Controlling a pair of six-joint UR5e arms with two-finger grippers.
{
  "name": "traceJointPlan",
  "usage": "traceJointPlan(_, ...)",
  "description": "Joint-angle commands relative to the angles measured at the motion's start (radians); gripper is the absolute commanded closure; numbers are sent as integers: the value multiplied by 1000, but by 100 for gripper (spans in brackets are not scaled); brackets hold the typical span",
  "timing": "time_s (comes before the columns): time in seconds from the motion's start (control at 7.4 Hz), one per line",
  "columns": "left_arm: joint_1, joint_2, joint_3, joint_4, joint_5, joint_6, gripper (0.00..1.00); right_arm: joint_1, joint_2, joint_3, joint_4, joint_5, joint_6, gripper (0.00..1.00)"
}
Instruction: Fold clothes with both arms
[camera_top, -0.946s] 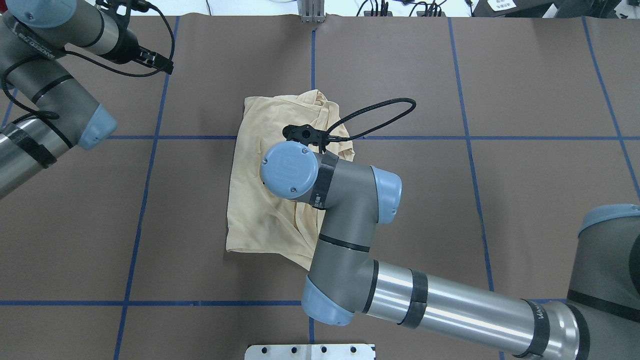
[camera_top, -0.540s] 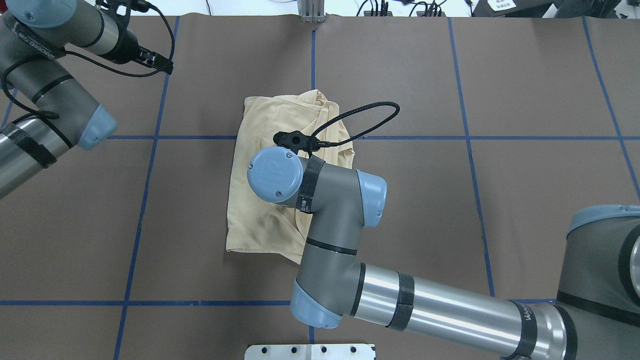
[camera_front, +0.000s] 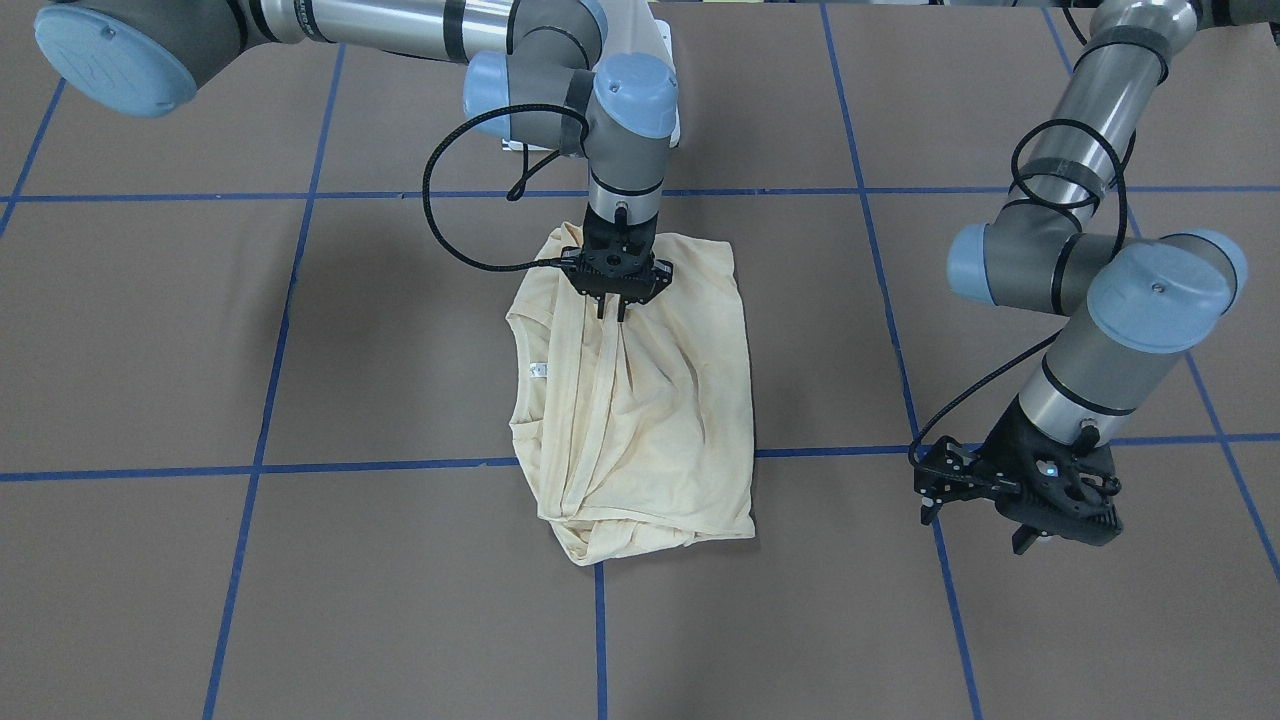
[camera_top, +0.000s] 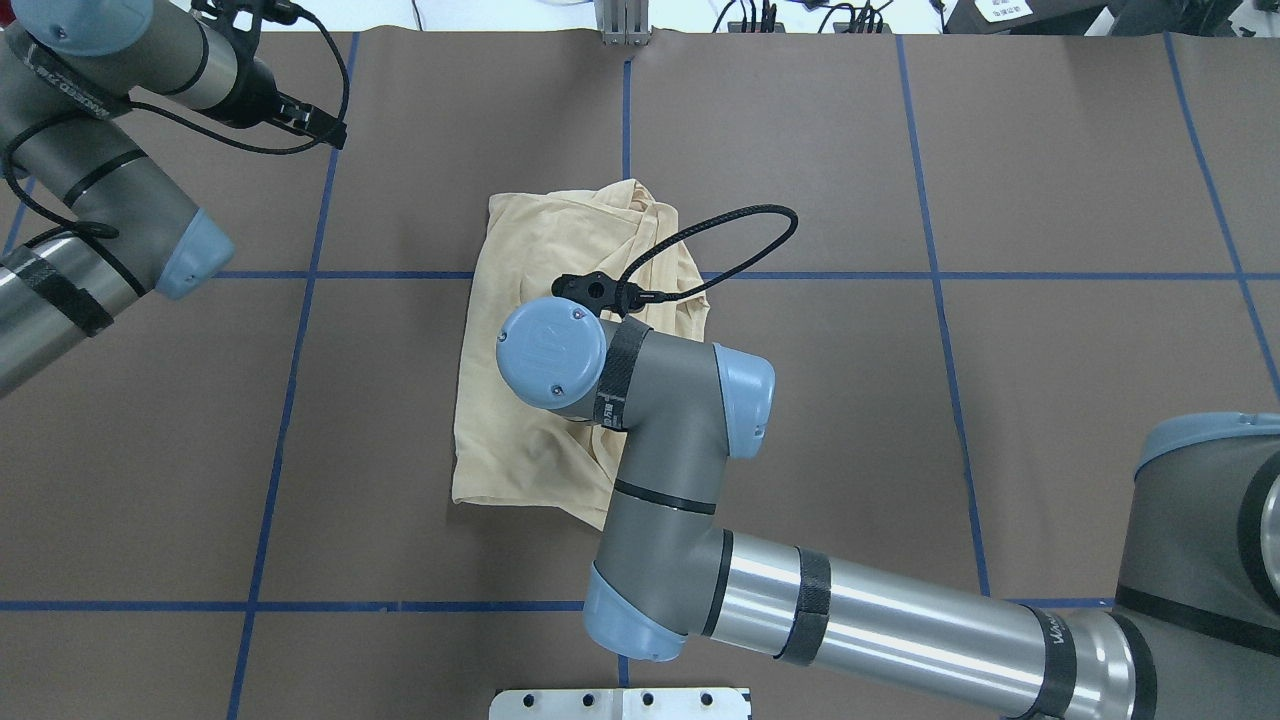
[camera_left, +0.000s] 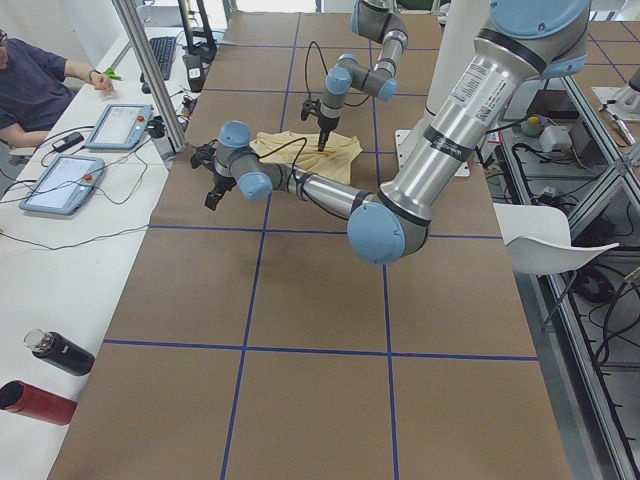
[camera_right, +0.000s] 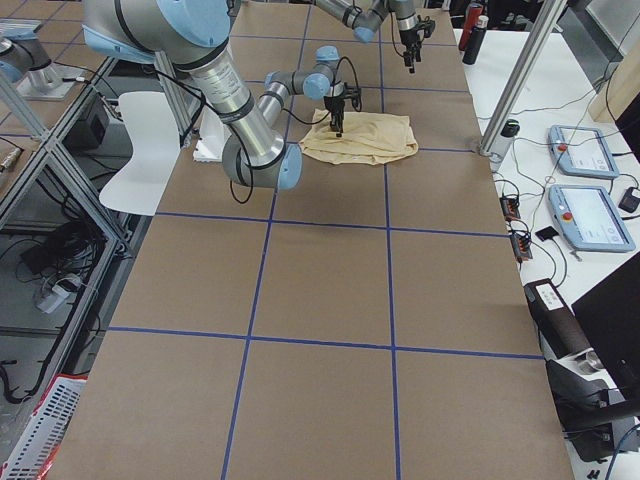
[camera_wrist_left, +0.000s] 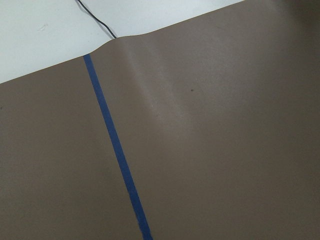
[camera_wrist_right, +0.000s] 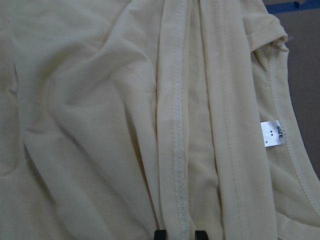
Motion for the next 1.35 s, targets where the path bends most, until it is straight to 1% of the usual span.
traceJointPlan(0.0, 0, 0, 0, 0, 0, 0, 0, -1, 4, -1, -1, 2, -2, 81)
traceJointPlan(0.14, 0, 0, 0, 0, 0, 0, 0, -1, 0, 3, -1, 2, -5, 98)
traceJointPlan(0.27, 0, 0, 0, 0, 0, 0, 0, -1, -10, 6, -1, 2, -8, 100)
traceJointPlan(0.41, 0, 0, 0, 0, 0, 0, 0, -1, -34, 28, -10, 2, -8, 100)
traceJointPlan(0.54, 0, 0, 0, 0, 0, 0, 0, -1, -92, 108, -32, 4, -9, 100)
traceJointPlan(0.68, 0, 0, 0, 0, 0, -2, 0, 0, -170, 206, -52, 25, -40, 100)
traceJointPlan(0.81, 2, 0, -2, 0, 0, -3, 0, 2, -227, 257, -55, 25, -67, 100)
traceJointPlan(1.08, 8, -2, 0, 0, 0, -20, 0, 5, -249, 261, -53, 16, -86, 100)
traceJointPlan(1.22, 8, 0, -2, -2, 0, -20, 0, 17, -251, 258, -52, 10, -138, 100)
